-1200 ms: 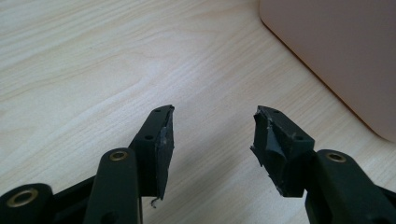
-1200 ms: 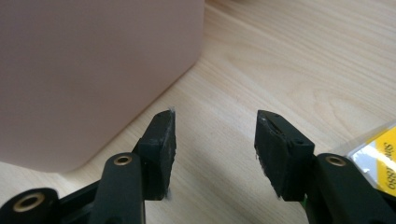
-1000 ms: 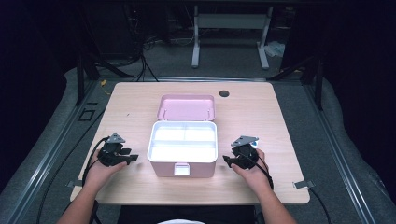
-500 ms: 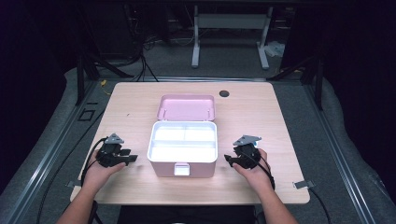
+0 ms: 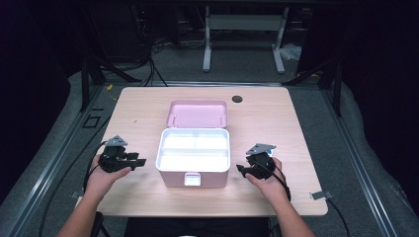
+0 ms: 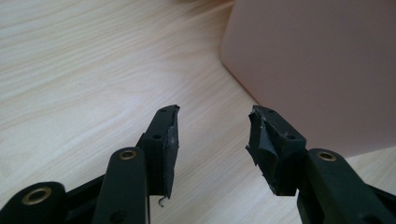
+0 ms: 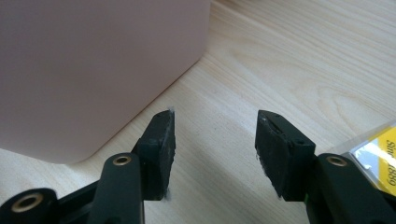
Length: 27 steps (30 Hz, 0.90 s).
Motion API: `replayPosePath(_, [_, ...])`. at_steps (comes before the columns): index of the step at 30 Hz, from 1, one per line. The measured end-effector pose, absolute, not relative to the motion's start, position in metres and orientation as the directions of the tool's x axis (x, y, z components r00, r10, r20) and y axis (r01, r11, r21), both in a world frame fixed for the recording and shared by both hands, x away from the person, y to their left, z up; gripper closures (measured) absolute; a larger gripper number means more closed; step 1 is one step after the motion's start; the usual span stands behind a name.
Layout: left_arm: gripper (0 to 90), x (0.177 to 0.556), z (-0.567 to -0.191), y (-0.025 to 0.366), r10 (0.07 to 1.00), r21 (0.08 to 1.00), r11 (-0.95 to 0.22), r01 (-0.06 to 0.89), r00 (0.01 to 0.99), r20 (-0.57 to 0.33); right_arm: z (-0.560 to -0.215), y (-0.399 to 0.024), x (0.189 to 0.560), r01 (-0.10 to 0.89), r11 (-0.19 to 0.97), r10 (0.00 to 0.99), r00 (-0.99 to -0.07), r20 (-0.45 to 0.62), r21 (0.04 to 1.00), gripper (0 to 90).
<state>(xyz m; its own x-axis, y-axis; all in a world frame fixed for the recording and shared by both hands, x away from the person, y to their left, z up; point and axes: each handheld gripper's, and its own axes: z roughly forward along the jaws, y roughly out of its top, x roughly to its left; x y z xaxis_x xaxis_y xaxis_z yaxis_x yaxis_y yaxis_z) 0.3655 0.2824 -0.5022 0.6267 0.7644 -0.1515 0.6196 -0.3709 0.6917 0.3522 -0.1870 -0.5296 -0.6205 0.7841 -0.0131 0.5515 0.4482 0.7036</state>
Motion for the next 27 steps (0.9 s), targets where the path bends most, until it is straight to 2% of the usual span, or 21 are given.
replayPosePath(6, [51.9,0.372,-0.490,0.281,0.742,0.706,-0.348,0.617,0.641,-0.195,-0.530,-0.186,0.352,0.546,0.453,0.782,-0.624,-0.019,0.704,47.5])
replayPosePath(18, [52.9,0.377,-0.452,0.271,0.704,0.728,-0.405,0.554,0.697,-0.138,-0.529,-0.186,0.350,0.541,0.454,0.784,-0.621,-0.028,0.708,47.4])
replayPosePath(27, [52.7,0.381,-0.439,0.262,0.692,0.729,-0.425,0.537,0.712,-0.121,-0.528,-0.187,0.350,0.537,0.452,0.781,-0.624,-0.025,0.712,47.0])
